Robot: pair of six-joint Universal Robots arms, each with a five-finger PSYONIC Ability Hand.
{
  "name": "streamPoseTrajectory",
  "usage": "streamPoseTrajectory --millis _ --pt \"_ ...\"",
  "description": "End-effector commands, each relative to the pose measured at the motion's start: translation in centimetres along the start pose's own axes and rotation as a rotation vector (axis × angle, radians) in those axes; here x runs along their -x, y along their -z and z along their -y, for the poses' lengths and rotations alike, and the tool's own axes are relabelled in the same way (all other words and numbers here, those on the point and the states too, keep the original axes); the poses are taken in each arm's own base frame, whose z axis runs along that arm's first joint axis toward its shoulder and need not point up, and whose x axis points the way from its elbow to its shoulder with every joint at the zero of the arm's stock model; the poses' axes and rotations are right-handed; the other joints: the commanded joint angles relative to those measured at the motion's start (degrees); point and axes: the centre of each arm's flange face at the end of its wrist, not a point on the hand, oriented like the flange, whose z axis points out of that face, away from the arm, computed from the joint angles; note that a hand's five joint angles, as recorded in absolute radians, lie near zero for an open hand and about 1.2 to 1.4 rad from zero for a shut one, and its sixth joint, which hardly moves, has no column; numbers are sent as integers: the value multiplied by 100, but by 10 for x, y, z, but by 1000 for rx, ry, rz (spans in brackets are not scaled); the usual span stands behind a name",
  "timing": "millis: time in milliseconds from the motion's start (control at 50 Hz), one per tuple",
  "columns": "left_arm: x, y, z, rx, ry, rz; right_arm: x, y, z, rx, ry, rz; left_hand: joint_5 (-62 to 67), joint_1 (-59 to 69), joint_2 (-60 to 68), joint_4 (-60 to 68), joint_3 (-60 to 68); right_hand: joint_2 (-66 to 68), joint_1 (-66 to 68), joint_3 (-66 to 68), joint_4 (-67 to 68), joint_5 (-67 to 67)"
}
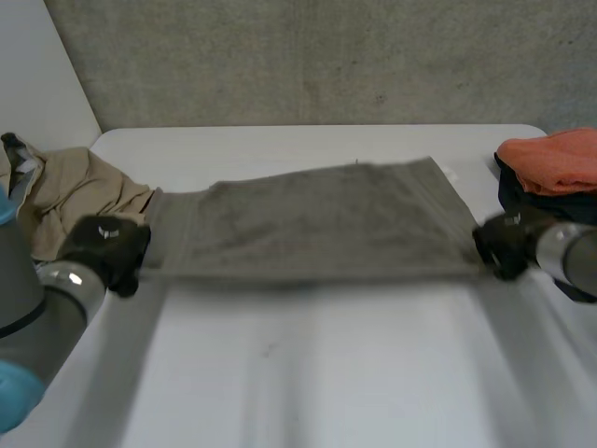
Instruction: Fold the laundry.
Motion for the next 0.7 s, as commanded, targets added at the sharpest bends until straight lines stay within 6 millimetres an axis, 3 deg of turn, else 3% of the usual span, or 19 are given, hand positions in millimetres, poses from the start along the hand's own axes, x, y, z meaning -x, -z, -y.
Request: streamPoseTrajectory --millis 20,80,220,340,460,560,680,700 --pt "-8 37 -26 177 -184 -182 14 43 -26 149 332 49 1382 1478 1132 1103 1172 1258 1514 1196 1138 1235" --pt "-10 35 -26 169 -214 -190 14 36 -25 138 352 23 1382 1478 1132 1103 1172 1258 1514 1196 1138 1235" --pt "-6 -19 -16 77 -236 -84 19 -4 -9 69 379 -43 1382 1478 1132 1103 1172 1258 1514 1196 1138 1235" --pt "5 -78 10 -40 -206 95 9 -57 34 -164 314 -232 1382 1478 1132 1103 1172 1258 1514 1196 1138 1235" --pt "3 -128 29 -139 -165 206 3 -98 64 -373 308 -391 1382 1478 1132 1103 1172 1258 1514 1196 1138 1235" --pt "-4 -164 33 -164 -160 269 2 -135 71 -481 336 -478 1382 1478 1132 1103 1172 1258 1514 1196 1138 1235" --pt "-10 -184 34 -182 -190 293 6 -166 70 -514 342 -491 967 1064 717 689 758 1140 1395 1077 1020 1116" --pt "-11 -186 34 -182 -197 295 7 -170 69 -517 343 -490 280 377 30 2 71 -527 -271 -589 -647 -550"
